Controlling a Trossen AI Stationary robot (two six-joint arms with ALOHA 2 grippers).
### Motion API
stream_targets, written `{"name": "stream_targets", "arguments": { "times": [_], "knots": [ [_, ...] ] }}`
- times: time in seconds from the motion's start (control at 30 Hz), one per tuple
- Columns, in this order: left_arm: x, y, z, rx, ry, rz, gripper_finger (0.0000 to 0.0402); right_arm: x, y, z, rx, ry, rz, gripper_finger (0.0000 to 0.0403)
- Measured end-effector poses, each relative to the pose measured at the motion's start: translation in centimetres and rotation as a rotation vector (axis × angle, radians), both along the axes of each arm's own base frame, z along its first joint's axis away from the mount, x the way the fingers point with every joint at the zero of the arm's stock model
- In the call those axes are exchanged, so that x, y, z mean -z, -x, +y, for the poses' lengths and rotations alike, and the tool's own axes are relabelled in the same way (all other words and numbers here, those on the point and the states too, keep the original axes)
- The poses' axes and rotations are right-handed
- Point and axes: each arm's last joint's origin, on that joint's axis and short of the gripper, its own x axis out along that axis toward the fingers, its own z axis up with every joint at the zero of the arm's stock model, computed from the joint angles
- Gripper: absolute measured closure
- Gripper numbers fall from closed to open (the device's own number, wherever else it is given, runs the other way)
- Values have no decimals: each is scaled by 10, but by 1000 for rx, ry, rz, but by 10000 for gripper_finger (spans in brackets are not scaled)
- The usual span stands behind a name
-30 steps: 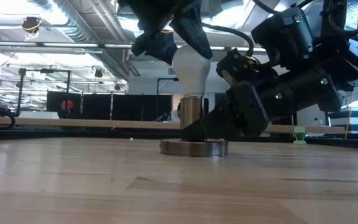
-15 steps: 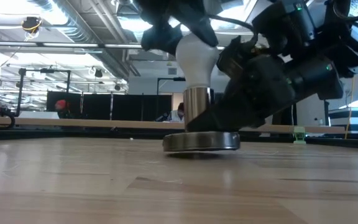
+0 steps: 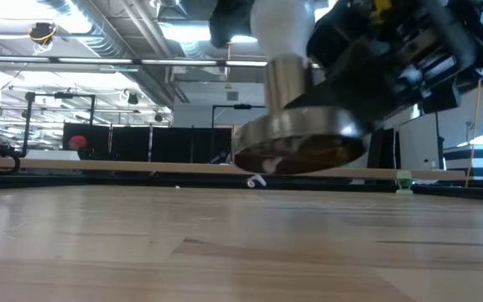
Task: Screw lightbulb
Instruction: Insert the white lightbulb into the silver lamp
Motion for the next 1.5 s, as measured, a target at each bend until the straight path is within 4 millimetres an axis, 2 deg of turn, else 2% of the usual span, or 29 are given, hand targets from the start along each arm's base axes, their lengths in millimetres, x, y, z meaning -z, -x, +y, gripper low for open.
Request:
{"name": "stream_targets", "arguments": {
  "times": [0.3,0.57,0.7,0.97,1.2,1.33,1.5],
  "knots": [
    [-6,-3,-11,197,2,-73,147,-16,9,17,-164,-74,-1,224],
    [-12,-5,-18,410,-24,-169,147,-33,0,36,-343,-158,16,224],
    [-13,-4,-19,455,-55,-188,147,-38,-3,40,-361,-153,15,224],
    [-11,-4,-17,442,-63,-171,146,-36,-6,38,-269,-72,1,224],
    [-1,2,-12,340,-174,-45,146,-21,-5,29,-61,155,76,224],
    [5,4,-9,291,-223,-6,146,-17,-3,24,34,256,60,224],
    [20,6,-5,223,-251,18,146,7,1,18,147,317,48,224]
  ]
}}
